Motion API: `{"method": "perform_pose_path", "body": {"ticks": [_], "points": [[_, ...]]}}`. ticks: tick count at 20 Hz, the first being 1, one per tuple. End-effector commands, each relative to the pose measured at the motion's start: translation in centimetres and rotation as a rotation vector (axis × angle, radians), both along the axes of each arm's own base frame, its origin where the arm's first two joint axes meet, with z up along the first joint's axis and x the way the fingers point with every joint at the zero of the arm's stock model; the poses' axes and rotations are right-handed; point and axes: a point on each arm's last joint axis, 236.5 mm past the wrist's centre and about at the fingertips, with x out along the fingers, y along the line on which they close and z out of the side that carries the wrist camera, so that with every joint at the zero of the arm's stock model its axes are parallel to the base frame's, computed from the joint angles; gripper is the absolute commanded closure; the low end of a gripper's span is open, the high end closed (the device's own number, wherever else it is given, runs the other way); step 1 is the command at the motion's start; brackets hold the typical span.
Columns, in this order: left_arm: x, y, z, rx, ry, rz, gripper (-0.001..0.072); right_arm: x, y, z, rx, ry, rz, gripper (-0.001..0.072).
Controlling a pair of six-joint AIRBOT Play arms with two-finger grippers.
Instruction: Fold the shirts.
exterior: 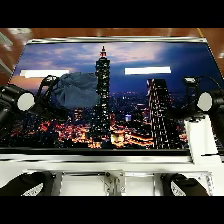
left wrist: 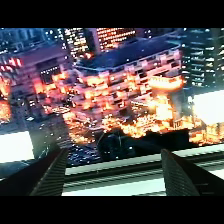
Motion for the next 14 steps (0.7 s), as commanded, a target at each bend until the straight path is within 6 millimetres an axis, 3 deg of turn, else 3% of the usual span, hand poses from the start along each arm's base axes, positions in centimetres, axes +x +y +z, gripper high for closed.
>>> {"method": "perform_pose_path", "body": {"ticks": [1, 8, 14], "points": [[0.0, 0.0, 0.0, 0.000, 0.000, 0.000, 0.0000, 0.1, 0.1, 0.0, 0.001, -0.003, 0.002, 0.0020], [0.0, 0.0, 0.0, 0.000, 0.000, 0.000, 0.0000, 0.1, 0.2, 0.0, 0.006, -0.002, 0.001, 0.0020], [0.0, 0.0, 0.0, 0.000, 0.000, 0.000, 0.0000, 0.7, 2.0, 0.1, 0.086, -0.031, 0.007, 0.0020]]}}
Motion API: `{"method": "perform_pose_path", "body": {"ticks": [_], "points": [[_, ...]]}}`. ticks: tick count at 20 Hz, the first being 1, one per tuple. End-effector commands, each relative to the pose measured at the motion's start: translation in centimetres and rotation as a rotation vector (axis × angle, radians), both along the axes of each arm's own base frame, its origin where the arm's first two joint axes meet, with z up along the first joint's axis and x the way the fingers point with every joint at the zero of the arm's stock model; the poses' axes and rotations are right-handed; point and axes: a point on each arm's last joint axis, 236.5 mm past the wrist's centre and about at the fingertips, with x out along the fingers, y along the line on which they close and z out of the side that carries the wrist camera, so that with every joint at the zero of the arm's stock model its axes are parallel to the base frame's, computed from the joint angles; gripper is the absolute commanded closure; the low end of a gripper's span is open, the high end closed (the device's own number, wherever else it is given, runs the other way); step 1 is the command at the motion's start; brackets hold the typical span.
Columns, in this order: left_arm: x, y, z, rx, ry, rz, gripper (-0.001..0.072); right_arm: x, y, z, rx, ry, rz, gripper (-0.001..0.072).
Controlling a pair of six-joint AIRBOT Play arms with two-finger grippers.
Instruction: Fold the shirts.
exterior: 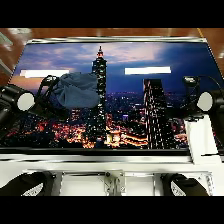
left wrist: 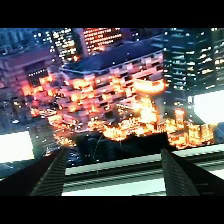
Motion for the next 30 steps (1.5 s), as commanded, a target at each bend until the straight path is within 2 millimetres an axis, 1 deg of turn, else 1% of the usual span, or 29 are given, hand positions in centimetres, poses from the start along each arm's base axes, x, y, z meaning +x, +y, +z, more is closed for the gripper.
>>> {"method": "perform_pose_path", "body": {"ticks": [1, 4, 5, 7, 8, 10, 13, 14, 15, 16, 17, 19, 20, 21, 22, 23, 24, 25, 26, 27, 28, 30], "points": [[0.0, 0.0, 0.0, 0.000, -0.001, 0.000, 0.0000, 0.6, 1.7, 0.1, 0.070, -0.024, 0.005, 0.0020], [0.3, -0.1, 0.1, -0.005, -0.013, -0.002, 0.0000, 0.6, 3.0, 0.3, 0.129, -0.028, 0.008, 0.0020], [1.1, -0.5, 0.3, -0.020, -0.049, -0.005, 0.0000, 0.6, 3.0, 0.3, 0.129, -0.027, 0.008, 0.0020], [4.1, -1.9, 1.3, -0.076, -0.177, -0.014, 0.0000, 0.5, 3.0, 0.2, 0.127, -0.019, 0.008, 0.0020], [5.1, -2.7, 1.6, -0.108, -0.216, -0.018, 0.0000, 0.5, 3.0, 0.2, 0.127, -0.021, 0.008, 0.0020], [6.5, -4.0, 1.7, -0.157, -0.261, -0.019, 0.0000, 0.7, 2.9, 0.3, 0.126, -0.031, 0.007, 0.0020], [9.0, -5.3, 1.7, -0.200, -0.335, -0.023, 0.0000, 1.3, 3.0, 0.5, 0.131, -0.057, 0.005, 0.0020], [10.1, -5.5, 1.7, -0.202, -0.369, -0.027, 0.0001, 1.5, 3.0, 0.6, 0.135, -0.067, -0.004, 0.0020], [12.0, -5.5, 2.1, -0.203, -0.437, -0.023, 0.0014, 1.8, 3.1, 0.6, 0.140, -0.079, -0.016, 0.0020], [13.9, -5.0, 2.2, -0.230, -0.470, 0.033, 0.0047, 2.1, 3.1, 0.7, 0.144, -0.090, -0.026, 0.0021], [15.9, -4.0, 2.0, -0.246, -0.480, 0.103, 0.0046, 2.3, 3.1, 0.8, 0.148, -0.101, -0.034, 0.0021], [20.7, -0.7, 0.9, -0.226, -0.484, 0.196, 0.0038, 2.7, 3.1, 1.0, 0.159, -0.116, -0.062, 0.0021], [23.3, 1.3, 0.1, -0.211, -0.477, 0.243, 0.0026, 2.8, 3.2, 1.0, 0.163, -0.120, -0.071, 0.0021], [25.3, 3.0, -1.2, -0.202, -0.446, 0.291, 0.0024, 2.8, 3.2, 1.0, 0.168, -0.120, -0.074, 0.0021], [26.6, 4.3, -2.8, -0.205, -0.388, 0.338, -0.0013, 2.8, 3.3, 1.0, 0.168, -0.120, -0.074, 0.0021], [27.2, 5.4, -4.9, -0.198, -0.305, 0.376, -0.0013, 2.8, 3.3, 1.0, 0.169, -0.120, -0.074, 0.0021], [27.3, 6.2, -6.8, -0.184, -0.229, 0.395, -0.0013, 2.8, 3.3, 1.0, 0.170, -0.120, -0.077, 0.0021], [27.3, 6.6, -8.8, -0.174, -0.158, 0.392, -0.0013, 2.8, 3.3, 1.1, 0.171, -0.122, -0.080, 0.0022], [27.2, 6.5, -10.2, -0.179, -0.108, 0.384, -0.0013, 2.9, 3.3, 1.1, 0.172, -0.127, -0.081, 0.0022], [27.2, 5.9, -11.4, -0.199, -0.069, 0.370, -0.0013, 3.1, 3.3, 1.2, 0.174, -0.135, -0.084, 0.0022], [27.3, 5.2, -12.3, -0.222, -0.047, 0.356, -0.0013, 3.4, 3.3, 1.3, 0.178, -0.146, -0.088, 0.0021], [27.6, 4.5, -13.7, -0.241, -0.036, 0.358, -0.0013, 3.5, 3.4, 1.4, 0.183, -0.152, -0.092, 0.0022]]}}
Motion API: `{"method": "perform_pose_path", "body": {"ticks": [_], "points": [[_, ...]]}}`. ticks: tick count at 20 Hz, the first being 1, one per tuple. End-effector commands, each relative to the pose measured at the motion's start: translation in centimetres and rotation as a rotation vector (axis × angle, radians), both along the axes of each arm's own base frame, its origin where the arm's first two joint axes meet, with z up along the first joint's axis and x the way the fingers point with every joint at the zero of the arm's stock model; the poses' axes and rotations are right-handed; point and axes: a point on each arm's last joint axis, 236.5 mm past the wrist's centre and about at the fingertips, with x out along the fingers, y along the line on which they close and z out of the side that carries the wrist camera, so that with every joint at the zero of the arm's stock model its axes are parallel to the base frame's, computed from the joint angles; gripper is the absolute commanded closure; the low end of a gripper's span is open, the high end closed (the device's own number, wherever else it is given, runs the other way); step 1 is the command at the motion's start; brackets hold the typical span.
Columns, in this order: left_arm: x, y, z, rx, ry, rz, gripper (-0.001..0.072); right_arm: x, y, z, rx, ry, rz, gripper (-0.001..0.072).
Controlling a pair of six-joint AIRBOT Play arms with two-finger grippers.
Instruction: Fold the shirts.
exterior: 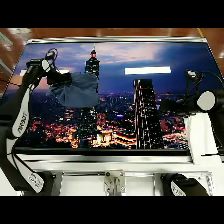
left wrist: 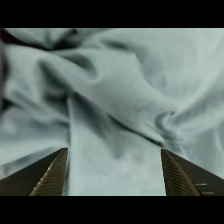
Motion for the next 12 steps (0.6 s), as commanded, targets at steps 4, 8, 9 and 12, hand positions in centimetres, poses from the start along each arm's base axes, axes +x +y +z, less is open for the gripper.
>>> {"method": "perform_pose_path", "body": {"ticks": [4, 8, 9, 12], "points": [[-1.0, -1.0, -4.9, -0.046, 0.132, -0.026, -0.0013, 0.3, 0.1, 0.1, 0.008, -0.012, -0.009, 0.0022], [-1.5, -0.7, -5.3, -0.034, 0.156, -0.026, 0.0218, 0.2, 0.5, 0.1, 0.026, -0.008, -0.008, 0.0022], [-1.5, -1.0, -5.3, -0.045, 0.155, -0.032, 0.0531, 0.2, 0.8, 0.2, 0.037, -0.008, -0.007, 0.0022], [-1.7, -1.6, -4.5, -0.060, 0.154, -0.069, 0.0668, 0.2, 1.1, 0.2, 0.050, -0.009, -0.007, 0.0022]]}}
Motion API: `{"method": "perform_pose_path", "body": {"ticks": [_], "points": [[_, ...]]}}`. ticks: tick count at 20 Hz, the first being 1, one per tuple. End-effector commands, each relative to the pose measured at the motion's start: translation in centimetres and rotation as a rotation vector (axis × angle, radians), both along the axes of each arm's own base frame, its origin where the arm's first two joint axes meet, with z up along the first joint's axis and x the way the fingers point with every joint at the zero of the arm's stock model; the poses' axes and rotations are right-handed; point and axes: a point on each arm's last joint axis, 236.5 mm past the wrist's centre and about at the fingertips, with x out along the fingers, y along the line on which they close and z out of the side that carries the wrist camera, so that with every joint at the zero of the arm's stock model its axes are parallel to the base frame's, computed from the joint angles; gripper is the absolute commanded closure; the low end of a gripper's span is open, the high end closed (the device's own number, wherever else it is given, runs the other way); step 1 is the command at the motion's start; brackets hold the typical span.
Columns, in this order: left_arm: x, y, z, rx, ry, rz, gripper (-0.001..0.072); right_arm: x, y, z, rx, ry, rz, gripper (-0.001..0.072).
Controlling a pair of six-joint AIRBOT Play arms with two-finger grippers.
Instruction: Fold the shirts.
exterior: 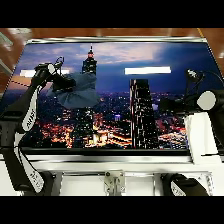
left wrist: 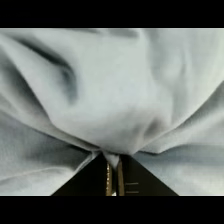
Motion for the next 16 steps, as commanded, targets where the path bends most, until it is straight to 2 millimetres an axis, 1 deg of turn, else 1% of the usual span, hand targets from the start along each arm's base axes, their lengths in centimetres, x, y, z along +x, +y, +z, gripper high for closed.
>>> {"method": "perform_pose_path", "body": {"ticks": [1, 2, 3, 5, 6, 7, 8, 9, 10, 11, 12, 13, 14, 15, 16], "points": [[-0.4, -0.9, 1.6, -0.019, -0.005, -0.032, 0.0668, 0.3, 0.3, 0.1, 0.010, -0.012, 0.001, 0.0022], [-0.2, -1.6, 3.4, -0.016, -0.042, -0.060, 0.0668, 0.7, 0.1, 0.3, 0.003, -0.033, -0.001, 0.0022], [-0.1, -2.7, 6.2, -0.011, -0.100, -0.106, 0.0668, 1.3, -0.1, 0.6, -0.004, -0.058, -0.004, 0.0022], [-0.5, -5.6, 13.3, -0.009, -0.238, -0.192, 0.0668, 2.1, -0.2, 1.0, -0.005, -0.099, -0.008, 0.0022], [-1.2, -7.4, 17.2, -0.015, -0.311, -0.230, 0.0668, 2.2, -0.1, 1.1, -0.004, -0.105, -0.009, 0.0021], [-2.5, -9.6, 21.7, -0.029, -0.396, -0.268, 0.0668, 2.2, -0.1, 1.0, -0.005, -0.102, -0.006, 0.0022], [-4.3, -11.8, 26.3, -0.048, -0.483, -0.311, 0.0668, 2.0, -0.1, 0.9, -0.014, -0.097, 0.011, 0.0021], [-6.3, -13.8, 30.2, -0.071, -0.561, -0.351, 0.0668, 1.7, -0.1, 0.8, -0.024, -0.083, 0.032, 0.0022], [-8.8, -15.8, 34.1, -0.100, -0.634, -0.391, 0.0668, 1.2, -0.2, 0.5, -0.035, -0.063, 0.052, 0.0021], [-11.2, -17.3, 37.1, -0.134, -0.684, -0.411, 0.0668, 0.6, -0.2, 0.2, -0.048, -0.039, 0.079, 0.0022], [-13.7, -18.7, 39.6, -0.172, -0.724, -0.435, 0.0668, 0.0, -0.3, -0.1, -0.060, -0.013, 0.105, 0.0022], [-15.8, -19.8, 41.2, -0.199, -0.746, -0.451, 0.0668, -0.9, -0.3, -0.4, -0.072, 0.021, 0.136, 0.0022], [-17.7, -20.9, 42.2, -0.219, -0.753, -0.467, 0.0668, -1.8, -0.4, -0.8, -0.084, 0.059, 0.166, 0.0022], [-19.2, -21.9, 42.4, -0.229, -0.743, -0.489, 0.0668, -2.6, -0.5, -1.0, -0.093, 0.089, 0.191, 0.0022], [-20.4, -23.0, 41.8, -0.225, -0.715, -0.517, 0.0668, -3.2, -0.5, -1.2, -0.101, 0.114, 0.216, 0.0021]]}}
